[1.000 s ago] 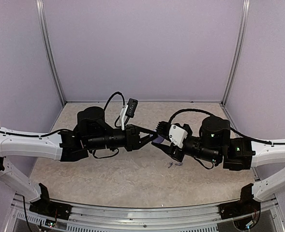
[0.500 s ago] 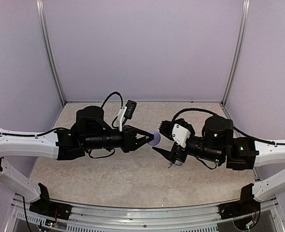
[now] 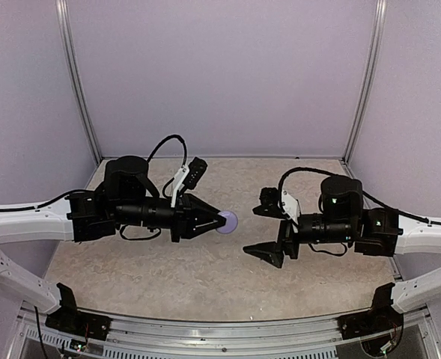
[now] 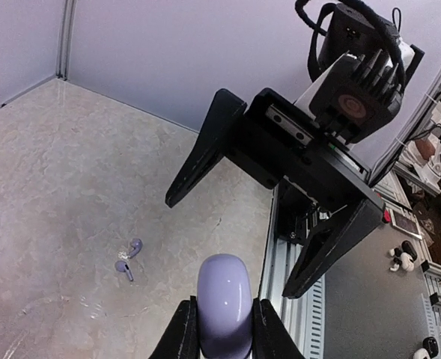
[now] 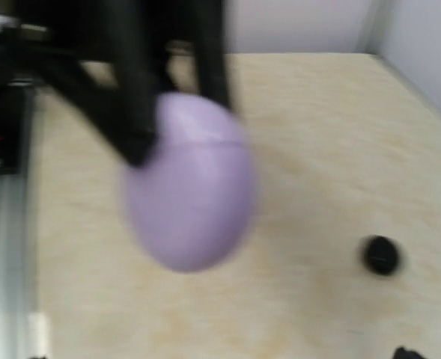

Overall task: Insert the wireless bluetooth earbuds into the charging case
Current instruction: Pass from the left arm to the right, then pass from the right arm to the left

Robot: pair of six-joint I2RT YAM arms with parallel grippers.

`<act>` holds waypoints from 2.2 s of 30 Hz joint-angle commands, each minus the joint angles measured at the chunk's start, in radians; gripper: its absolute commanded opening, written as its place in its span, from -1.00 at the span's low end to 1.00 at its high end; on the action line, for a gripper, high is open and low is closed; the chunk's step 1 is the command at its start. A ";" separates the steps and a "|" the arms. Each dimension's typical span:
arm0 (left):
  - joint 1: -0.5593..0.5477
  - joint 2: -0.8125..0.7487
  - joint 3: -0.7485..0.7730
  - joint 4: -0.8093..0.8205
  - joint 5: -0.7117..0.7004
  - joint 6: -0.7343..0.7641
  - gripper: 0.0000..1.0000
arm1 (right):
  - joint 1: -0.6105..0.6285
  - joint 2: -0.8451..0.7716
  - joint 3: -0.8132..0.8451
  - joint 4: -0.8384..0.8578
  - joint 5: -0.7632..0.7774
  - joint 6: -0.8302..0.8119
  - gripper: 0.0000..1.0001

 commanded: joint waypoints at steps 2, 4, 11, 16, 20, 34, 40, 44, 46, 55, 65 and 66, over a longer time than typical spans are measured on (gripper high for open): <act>-0.018 -0.015 0.042 -0.117 0.085 0.145 -0.76 | -0.004 -0.039 -0.010 0.041 -0.251 0.058 0.99; -0.030 -0.007 0.064 -0.168 0.089 0.181 -0.75 | -0.016 -0.006 0.032 0.009 -0.363 0.053 0.98; -0.058 0.036 0.110 -0.240 0.121 0.236 -0.74 | -0.019 0.154 0.165 -0.157 -0.492 0.051 0.40; -0.080 0.069 0.140 -0.274 0.113 0.275 -0.74 | -0.019 0.183 0.183 -0.142 -0.519 0.081 0.04; -0.082 0.071 0.142 -0.277 0.112 0.280 -0.75 | -0.021 0.183 0.186 -0.143 -0.514 0.083 -0.20; -0.083 0.047 0.117 -0.231 0.081 0.276 -0.14 | -0.039 0.191 0.181 -0.128 -0.542 0.097 -0.74; -0.080 -0.101 -0.040 -0.003 -0.008 0.221 0.11 | -0.061 0.141 0.132 0.009 -0.528 0.168 -0.77; -0.084 -0.162 -0.132 0.150 -0.046 0.170 0.11 | -0.064 0.100 0.069 0.188 -0.501 0.255 -0.75; -0.087 -0.178 -0.158 0.205 -0.063 0.154 0.10 | -0.064 0.090 0.044 0.264 -0.487 0.280 -0.73; -0.125 -0.145 -0.163 0.301 -0.106 0.154 0.00 | -0.062 0.100 0.000 0.495 -0.463 0.363 -0.74; -0.155 -0.091 -0.152 0.373 -0.119 0.141 -0.16 | -0.056 0.127 -0.012 0.584 -0.474 0.402 -0.73; -0.156 -0.087 -0.151 0.377 -0.120 0.142 -0.19 | -0.055 0.129 -0.011 0.584 -0.476 0.402 -0.74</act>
